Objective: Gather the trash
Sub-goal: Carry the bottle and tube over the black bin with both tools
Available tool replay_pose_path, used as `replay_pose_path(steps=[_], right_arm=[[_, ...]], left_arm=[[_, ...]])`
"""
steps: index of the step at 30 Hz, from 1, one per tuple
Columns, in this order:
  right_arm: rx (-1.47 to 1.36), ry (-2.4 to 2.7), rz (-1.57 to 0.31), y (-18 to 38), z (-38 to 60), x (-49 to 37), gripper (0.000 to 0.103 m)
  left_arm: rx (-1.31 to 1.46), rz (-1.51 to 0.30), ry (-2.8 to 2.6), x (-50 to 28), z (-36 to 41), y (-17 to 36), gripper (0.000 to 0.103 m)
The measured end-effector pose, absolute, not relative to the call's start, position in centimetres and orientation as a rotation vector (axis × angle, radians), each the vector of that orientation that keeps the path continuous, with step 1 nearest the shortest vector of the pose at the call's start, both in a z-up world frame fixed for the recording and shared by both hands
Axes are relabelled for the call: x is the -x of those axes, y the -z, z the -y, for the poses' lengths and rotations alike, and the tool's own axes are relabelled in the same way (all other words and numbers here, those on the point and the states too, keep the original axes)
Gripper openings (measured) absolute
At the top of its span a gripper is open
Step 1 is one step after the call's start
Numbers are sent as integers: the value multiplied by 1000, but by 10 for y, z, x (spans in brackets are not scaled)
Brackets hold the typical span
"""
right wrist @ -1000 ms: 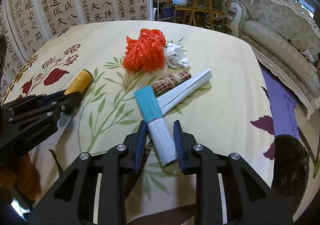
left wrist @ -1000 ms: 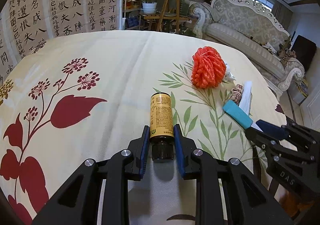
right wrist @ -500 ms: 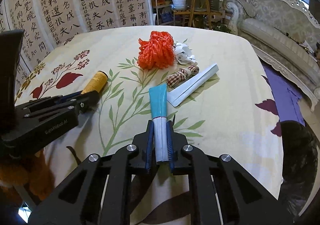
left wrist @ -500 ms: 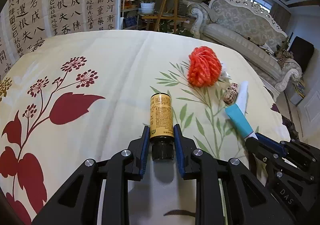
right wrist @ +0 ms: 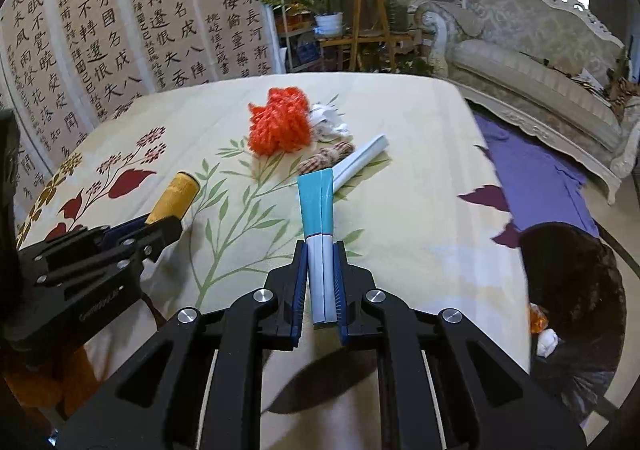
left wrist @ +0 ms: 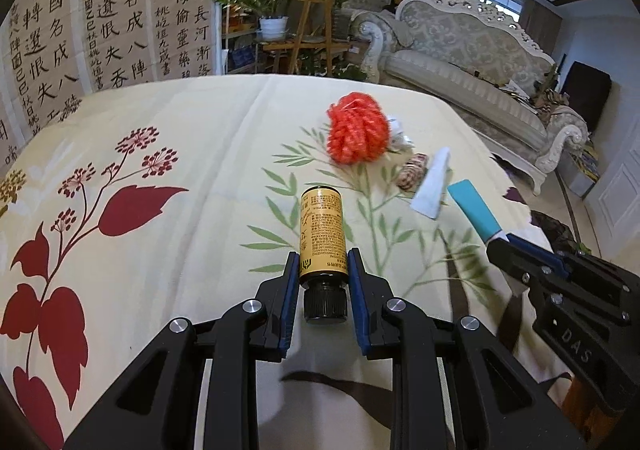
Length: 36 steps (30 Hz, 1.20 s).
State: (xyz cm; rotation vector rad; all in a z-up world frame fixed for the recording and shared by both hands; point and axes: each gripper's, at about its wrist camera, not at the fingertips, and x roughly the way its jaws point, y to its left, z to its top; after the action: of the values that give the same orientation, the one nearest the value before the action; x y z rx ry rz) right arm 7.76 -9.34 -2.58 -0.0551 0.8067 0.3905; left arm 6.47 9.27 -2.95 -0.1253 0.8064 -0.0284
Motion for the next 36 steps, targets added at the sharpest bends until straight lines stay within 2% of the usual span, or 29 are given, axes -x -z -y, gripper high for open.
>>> replay_pose_path(steps=[19, 36], right_arm=[[-48, -166, -723, 6, 196, -58, 13], [-147, 54, -704, 17, 297, -48, 13]], left_arm=[[27, -749, 190, -54, 2, 10, 25], [-73, -723, 385, -72, 118, 9, 25]])
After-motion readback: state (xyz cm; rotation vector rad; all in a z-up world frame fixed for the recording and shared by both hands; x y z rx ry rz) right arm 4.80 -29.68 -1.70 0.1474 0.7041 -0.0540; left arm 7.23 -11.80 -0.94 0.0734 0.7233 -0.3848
